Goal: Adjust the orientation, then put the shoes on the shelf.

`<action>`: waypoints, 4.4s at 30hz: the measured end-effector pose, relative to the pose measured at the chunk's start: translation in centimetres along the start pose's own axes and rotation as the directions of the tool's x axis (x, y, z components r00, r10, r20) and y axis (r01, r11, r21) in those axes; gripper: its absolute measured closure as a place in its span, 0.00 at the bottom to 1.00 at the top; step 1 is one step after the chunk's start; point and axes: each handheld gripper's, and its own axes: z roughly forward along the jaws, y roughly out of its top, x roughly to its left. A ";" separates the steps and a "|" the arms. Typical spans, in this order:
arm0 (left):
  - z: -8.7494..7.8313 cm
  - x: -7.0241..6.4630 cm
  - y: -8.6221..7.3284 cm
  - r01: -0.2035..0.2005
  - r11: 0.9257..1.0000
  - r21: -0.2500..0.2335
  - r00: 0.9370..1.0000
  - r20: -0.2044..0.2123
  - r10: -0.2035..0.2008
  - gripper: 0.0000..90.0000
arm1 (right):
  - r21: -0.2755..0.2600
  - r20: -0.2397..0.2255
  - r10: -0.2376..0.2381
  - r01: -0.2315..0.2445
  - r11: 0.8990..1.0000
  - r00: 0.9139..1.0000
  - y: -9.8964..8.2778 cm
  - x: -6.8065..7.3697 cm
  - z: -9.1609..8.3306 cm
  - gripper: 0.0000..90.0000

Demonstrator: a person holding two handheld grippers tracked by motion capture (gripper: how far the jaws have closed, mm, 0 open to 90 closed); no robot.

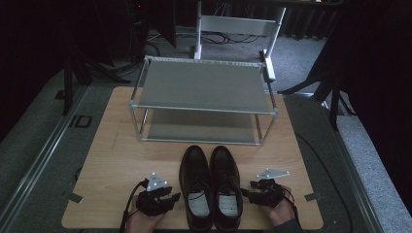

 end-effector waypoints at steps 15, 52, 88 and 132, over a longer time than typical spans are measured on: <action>1.6 -1.4 -0.2 0.009 0.999 -0.034 0.995 0.096 -0.006 0.90 | 0.000 -0.047 0.029 -0.029 1.000 0.998 1.0 -0.8 0.4 0.75; 5.6 -5.1 2.8 -0.072 0.997 -0.042 0.980 0.181 0.078 0.91 | -0.044 0.016 0.141 -0.140 0.989 0.990 2.5 -7.3 0.7 0.73; 3.3 -2.1 3.4 -0.083 0.987 -0.140 0.990 0.105 0.098 0.69 | -0.124 0.089 0.182 -0.170 0.978 0.979 3.0 -7.8 -3.3 0.59; 2.0 1.4 2.2 -0.034 0.990 -0.135 0.999 -0.039 0.029 0.67 | -0.098 0.079 0.084 -0.076 0.992 0.993 5.5 1.5 -7.2 0.62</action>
